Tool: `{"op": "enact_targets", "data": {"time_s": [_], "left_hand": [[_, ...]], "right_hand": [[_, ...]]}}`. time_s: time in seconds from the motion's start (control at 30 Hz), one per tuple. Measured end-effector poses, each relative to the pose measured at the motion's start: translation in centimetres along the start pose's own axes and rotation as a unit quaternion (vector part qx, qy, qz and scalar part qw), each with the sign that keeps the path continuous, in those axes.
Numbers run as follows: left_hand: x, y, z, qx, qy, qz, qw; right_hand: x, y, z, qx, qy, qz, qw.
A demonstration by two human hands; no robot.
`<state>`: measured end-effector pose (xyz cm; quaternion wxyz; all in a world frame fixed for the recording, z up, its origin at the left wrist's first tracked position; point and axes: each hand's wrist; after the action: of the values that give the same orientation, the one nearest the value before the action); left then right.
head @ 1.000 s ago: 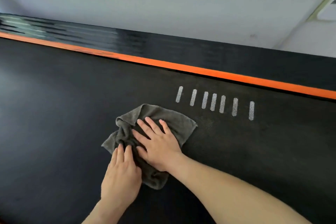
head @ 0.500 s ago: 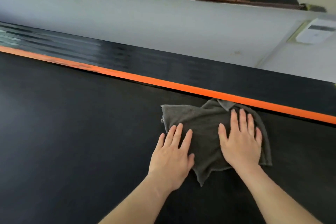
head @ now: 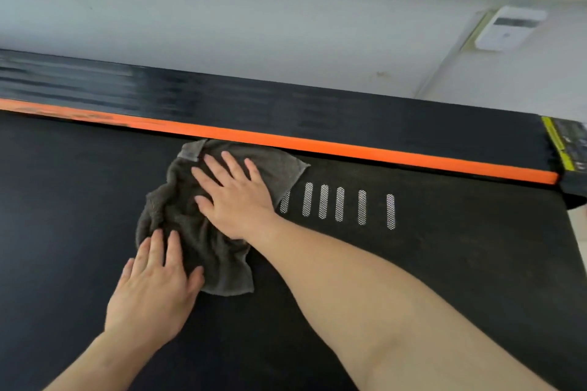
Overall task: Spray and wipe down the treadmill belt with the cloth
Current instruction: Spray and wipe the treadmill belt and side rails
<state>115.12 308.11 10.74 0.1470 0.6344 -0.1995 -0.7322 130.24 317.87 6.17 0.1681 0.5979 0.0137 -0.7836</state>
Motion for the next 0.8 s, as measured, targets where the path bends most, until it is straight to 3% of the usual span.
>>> {"op": "enact_targets", "data": {"time_s": [0.17,0.33,0.4,0.5,0.53,0.6,0.7,0.8], "left_hand": [[0.7,-1.2,-6.5,0.134,0.053,-0.108,0.984],[-0.2,-0.2,-18.7,0.201,0.091,-0.062,0.973],[0.3,1.2,-20.7,0.231,0.07,-0.068,0.968],[2.0,1.8,-20.2,0.243,0.068,-0.117,0.961],[2.5,1.6,-19.1,0.229,0.073,-0.123,0.963],[3.9,1.0,-15.6,0.188,0.028,-0.098,0.977],[5.6,1.2,-9.1,0.153,-0.037,-0.061,0.986],[5.8,3.6,-5.2,0.151,-0.09,-0.075,0.982]], "right_hand": [[-0.3,6.5,-7.6,0.146,-0.004,-0.058,0.988],[-0.8,17.8,-15.8,0.334,0.025,-0.084,0.938],[-0.8,20.9,-16.4,0.388,0.009,-0.057,0.92],[0.1,20.7,-14.5,0.45,-0.022,-0.083,0.889],[0.5,19.7,-13.0,0.447,-0.02,-0.103,0.889],[1.7,17.2,-8.8,0.368,-0.019,-0.123,0.921],[3.0,14.6,-1.9,0.196,-0.031,-0.087,0.976],[3.5,13.8,0.3,0.082,-0.055,-0.019,0.995]]}}
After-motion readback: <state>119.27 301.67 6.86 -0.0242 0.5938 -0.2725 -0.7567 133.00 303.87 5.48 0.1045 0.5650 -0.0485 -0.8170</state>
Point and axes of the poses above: each hand's wrist, its own y-axis away from the middle knuckle, its own x-axis out of the palm, z = x × y, and after that the axes turned 1 degree about z, right-handed
